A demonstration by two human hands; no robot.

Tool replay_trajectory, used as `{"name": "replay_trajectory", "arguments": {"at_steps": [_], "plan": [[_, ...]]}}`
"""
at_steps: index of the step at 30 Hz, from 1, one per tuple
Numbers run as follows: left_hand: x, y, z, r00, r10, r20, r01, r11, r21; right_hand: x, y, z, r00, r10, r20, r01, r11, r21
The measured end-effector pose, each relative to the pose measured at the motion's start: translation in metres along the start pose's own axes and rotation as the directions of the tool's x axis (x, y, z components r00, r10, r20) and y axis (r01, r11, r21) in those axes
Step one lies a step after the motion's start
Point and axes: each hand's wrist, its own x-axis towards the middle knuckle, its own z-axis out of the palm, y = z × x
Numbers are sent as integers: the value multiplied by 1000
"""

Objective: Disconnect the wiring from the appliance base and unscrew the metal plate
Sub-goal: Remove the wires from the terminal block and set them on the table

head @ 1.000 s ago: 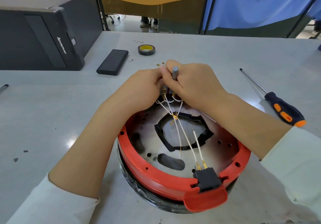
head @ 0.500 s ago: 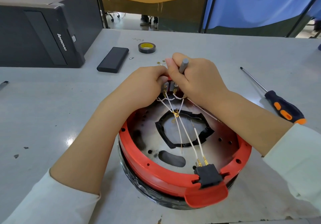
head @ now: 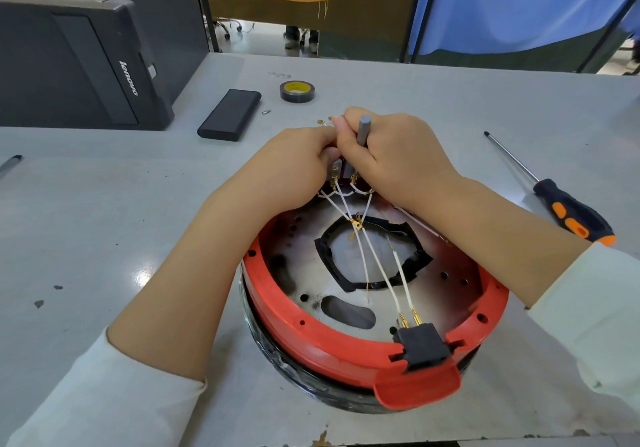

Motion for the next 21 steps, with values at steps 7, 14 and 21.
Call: {"name": "replay_trajectory", "arguments": {"at_steps": [7, 14, 21], "plan": [[0, 0, 0, 1000, 1, 8, -1, 1000, 2, -1, 1, 0, 1000, -9, -13, 9, 998, 60], [0, 0, 0, 1000, -19, 17, 19, 1000, 17, 5, 6, 6, 989, 110, 98, -122, 984, 127], [1, -2, 1, 1000, -17, 2, 17, 999, -30, 1, 3, -3, 986, 60, -157, -10, 953, 302]]}}
